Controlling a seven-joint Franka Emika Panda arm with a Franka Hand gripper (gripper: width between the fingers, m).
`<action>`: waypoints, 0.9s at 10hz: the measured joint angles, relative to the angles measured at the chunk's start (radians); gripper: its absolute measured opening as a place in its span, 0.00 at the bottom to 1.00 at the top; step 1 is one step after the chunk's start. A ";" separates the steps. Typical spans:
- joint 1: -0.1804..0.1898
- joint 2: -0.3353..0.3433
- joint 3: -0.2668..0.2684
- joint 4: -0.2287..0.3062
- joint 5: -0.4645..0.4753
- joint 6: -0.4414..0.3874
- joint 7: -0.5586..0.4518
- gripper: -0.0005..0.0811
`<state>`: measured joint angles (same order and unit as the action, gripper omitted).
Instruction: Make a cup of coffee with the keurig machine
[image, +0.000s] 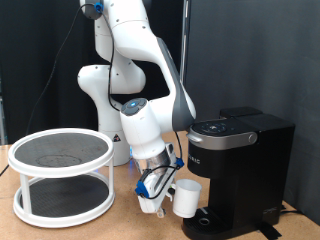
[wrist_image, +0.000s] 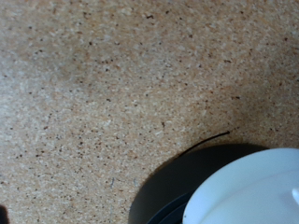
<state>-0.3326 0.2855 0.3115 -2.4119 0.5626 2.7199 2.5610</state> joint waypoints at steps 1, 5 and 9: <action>0.001 0.000 -0.002 0.000 -0.006 0.006 0.002 0.91; 0.070 0.063 -0.089 -0.005 -0.119 0.108 0.068 0.91; 0.057 0.183 -0.098 0.001 -0.109 0.214 0.019 0.91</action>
<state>-0.2760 0.4683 0.2131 -2.4107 0.4538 2.9339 2.5799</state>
